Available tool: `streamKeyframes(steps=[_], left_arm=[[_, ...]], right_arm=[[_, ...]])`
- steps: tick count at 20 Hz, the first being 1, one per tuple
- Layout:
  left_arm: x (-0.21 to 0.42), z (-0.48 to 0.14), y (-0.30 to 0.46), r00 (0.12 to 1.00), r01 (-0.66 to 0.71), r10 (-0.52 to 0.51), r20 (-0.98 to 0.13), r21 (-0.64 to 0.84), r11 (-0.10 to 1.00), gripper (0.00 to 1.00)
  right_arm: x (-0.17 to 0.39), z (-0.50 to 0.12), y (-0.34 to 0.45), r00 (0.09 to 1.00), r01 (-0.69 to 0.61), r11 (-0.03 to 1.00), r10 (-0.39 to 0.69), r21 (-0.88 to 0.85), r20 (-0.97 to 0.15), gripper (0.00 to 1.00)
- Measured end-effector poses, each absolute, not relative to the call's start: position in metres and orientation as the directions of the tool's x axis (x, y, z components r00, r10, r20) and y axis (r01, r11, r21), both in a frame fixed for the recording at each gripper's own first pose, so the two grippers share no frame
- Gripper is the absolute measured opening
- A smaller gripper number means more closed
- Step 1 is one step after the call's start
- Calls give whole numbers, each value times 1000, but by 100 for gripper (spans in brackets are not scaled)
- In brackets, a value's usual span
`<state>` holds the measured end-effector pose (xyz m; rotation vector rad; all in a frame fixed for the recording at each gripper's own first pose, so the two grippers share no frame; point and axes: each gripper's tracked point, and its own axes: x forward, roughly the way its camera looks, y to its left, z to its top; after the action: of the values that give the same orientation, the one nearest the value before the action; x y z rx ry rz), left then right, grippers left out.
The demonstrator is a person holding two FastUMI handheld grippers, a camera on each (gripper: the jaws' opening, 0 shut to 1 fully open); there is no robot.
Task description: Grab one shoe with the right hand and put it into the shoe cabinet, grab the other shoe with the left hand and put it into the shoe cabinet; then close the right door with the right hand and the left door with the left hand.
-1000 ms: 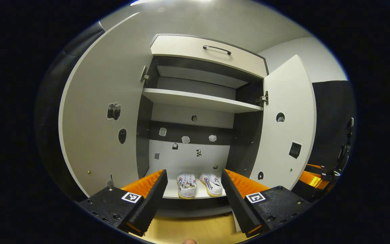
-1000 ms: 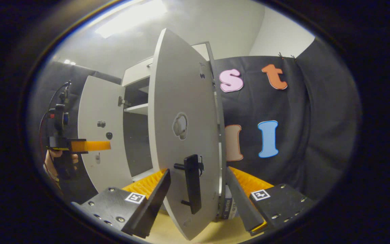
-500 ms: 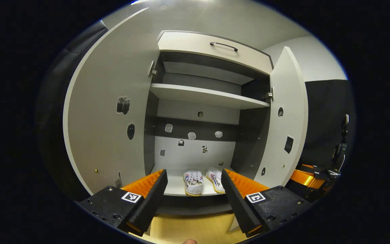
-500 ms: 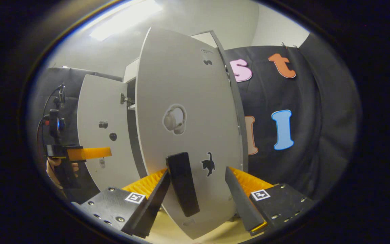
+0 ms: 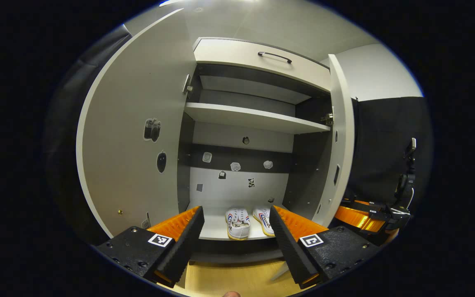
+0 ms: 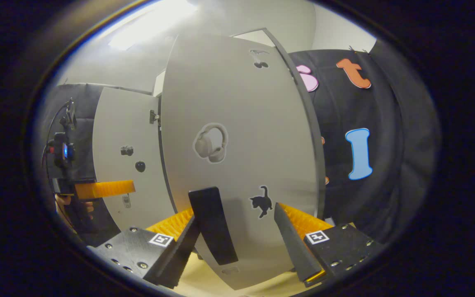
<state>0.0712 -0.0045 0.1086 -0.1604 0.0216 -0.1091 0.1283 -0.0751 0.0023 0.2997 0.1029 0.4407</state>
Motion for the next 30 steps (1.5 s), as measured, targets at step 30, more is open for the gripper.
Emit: streamKeyframes(steps=[30], left_arm=[[5,150,13,979,204,-199,47,-171,964,93]], right_arm=[[204,-5,-4,966,-202,929,242,311,-94,100]])
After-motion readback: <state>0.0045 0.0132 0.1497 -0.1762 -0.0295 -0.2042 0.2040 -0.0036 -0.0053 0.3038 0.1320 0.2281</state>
